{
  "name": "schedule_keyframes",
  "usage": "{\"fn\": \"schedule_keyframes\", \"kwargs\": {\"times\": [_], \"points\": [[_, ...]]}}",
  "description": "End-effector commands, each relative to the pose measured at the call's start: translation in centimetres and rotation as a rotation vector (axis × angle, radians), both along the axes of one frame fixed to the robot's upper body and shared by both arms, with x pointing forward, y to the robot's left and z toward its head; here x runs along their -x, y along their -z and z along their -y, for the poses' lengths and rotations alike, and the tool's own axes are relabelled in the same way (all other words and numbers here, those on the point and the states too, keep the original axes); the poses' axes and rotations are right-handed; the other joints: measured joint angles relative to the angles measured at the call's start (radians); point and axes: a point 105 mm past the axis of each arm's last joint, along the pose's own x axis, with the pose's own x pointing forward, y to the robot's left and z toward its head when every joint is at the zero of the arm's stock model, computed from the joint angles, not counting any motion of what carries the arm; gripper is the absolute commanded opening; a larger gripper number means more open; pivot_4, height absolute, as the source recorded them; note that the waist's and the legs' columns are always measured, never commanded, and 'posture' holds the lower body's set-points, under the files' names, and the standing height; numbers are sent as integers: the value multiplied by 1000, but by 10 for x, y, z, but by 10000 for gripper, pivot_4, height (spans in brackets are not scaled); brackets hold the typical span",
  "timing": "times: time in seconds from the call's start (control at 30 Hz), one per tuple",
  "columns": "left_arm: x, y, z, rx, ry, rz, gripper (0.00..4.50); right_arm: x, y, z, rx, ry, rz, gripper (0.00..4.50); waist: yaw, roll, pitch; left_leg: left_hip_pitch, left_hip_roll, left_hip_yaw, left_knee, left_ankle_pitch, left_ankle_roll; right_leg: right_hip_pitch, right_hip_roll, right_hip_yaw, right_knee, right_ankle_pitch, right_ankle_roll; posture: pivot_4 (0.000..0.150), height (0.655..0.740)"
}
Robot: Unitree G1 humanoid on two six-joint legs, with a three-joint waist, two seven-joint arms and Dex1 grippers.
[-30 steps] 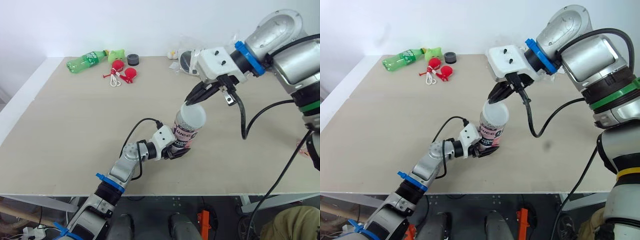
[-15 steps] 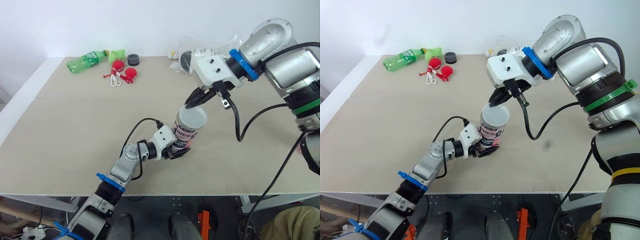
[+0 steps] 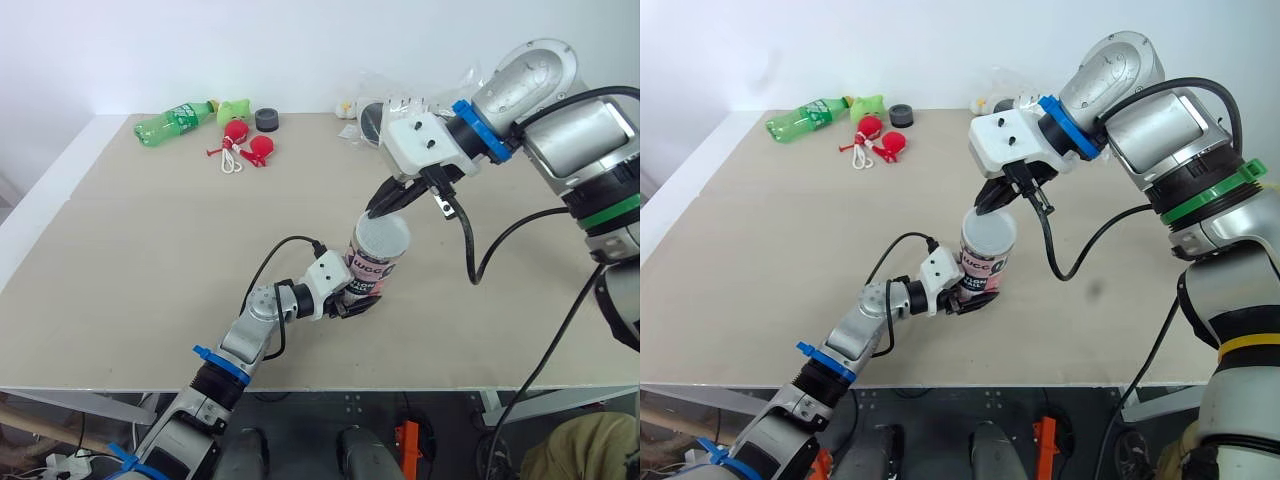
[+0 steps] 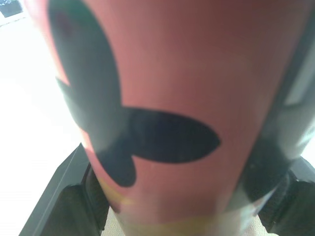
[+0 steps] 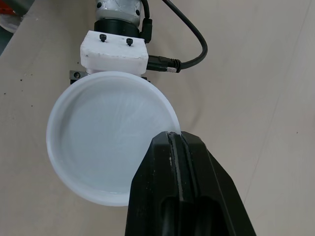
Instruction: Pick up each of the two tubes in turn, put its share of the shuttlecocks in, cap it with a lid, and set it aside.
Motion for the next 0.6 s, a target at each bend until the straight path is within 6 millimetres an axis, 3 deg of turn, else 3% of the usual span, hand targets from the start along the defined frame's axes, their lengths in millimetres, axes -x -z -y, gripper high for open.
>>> {"fn": "schedule_keyframes", "kwargs": {"times": [0.03, 0.6], "points": [[-3, 17, -5, -60, -33, -37, 32594, 6, -13, -2, -4, -38, 17, 636, 0, 0, 0, 0, 0, 0, 0, 0, 0, 0, 0, 0, 0, 0, 0, 1500, 7400], [-3, 17, -5, -58, -37, -34, 32594, 4, 6, 11, 86, -33, 26, 636, 0, 0, 0, 0, 0, 0, 0, 0, 0, 0, 0, 0, 0, 0, 0, 1500, 7400]]}}
